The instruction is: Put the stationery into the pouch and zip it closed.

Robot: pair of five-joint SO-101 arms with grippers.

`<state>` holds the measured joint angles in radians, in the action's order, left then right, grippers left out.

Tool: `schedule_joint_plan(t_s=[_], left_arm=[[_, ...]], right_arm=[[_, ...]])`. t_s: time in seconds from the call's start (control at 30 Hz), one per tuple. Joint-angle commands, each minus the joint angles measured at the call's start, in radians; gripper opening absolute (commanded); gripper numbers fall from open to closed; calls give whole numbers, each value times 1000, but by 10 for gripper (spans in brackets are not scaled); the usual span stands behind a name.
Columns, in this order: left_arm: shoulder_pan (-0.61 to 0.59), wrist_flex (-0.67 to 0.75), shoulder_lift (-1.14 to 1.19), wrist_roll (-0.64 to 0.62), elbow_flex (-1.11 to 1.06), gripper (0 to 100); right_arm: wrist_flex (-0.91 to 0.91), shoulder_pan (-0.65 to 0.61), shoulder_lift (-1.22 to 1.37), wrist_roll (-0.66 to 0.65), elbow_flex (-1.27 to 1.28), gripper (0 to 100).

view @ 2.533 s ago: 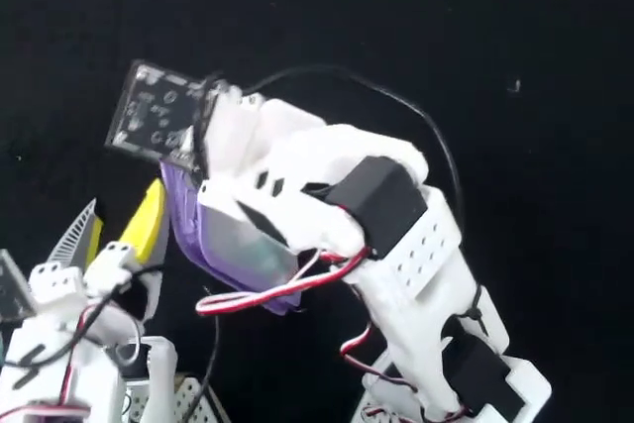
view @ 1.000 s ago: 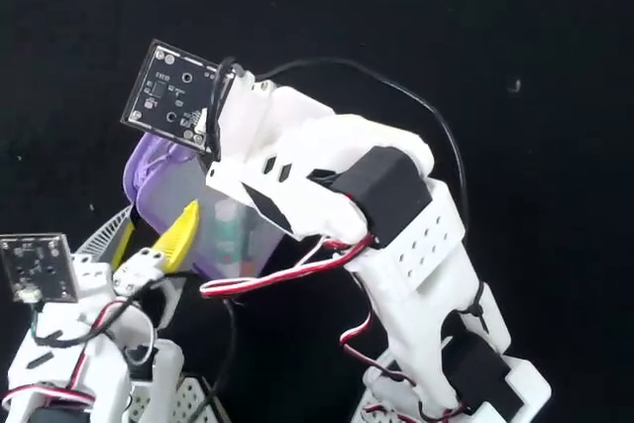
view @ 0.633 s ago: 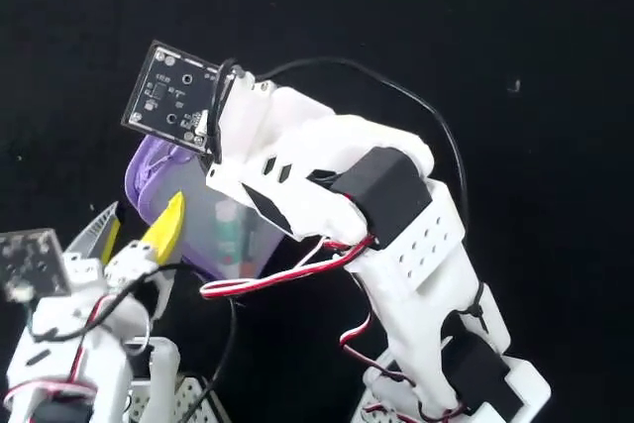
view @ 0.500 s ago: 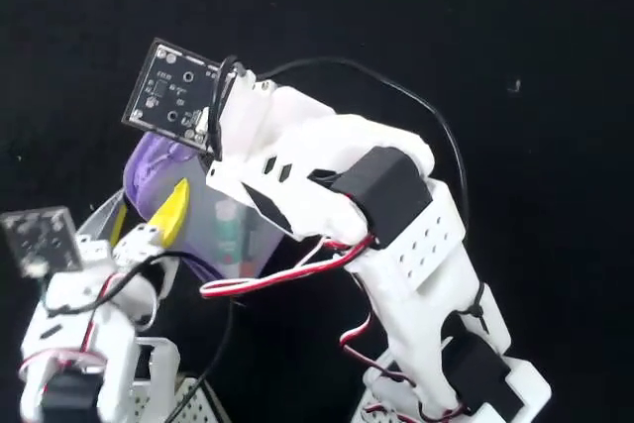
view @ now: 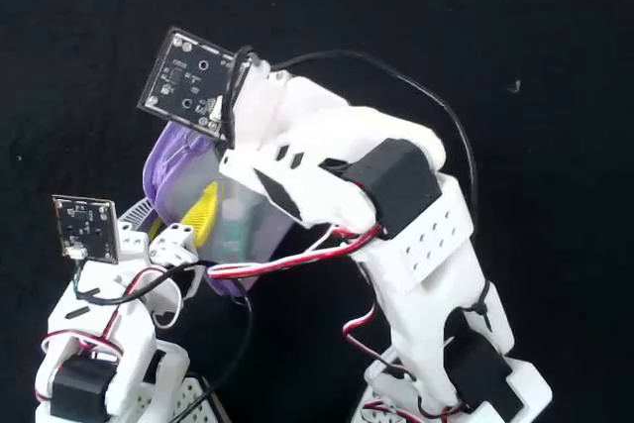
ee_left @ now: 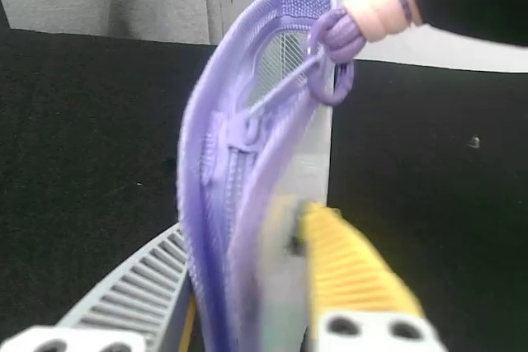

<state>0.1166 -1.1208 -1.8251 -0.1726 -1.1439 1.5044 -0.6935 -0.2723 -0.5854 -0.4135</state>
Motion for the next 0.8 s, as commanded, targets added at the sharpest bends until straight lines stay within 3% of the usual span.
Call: schedule_joint_plan(t_s=[0.0,0.33,0.53,0.77], left_arm=[[5,25,3,15,7,29],[10,23,3,25,15,28],[10,15,5,195,68,28],[10,14,5,229,107,27]], right_arm=[[-15,25,-35,-9,-10,11],[-43,80,-42,-6,-12,11],[-86,186,-42,-3,-13,11],[-117,255,-41,-3,-12,11]])
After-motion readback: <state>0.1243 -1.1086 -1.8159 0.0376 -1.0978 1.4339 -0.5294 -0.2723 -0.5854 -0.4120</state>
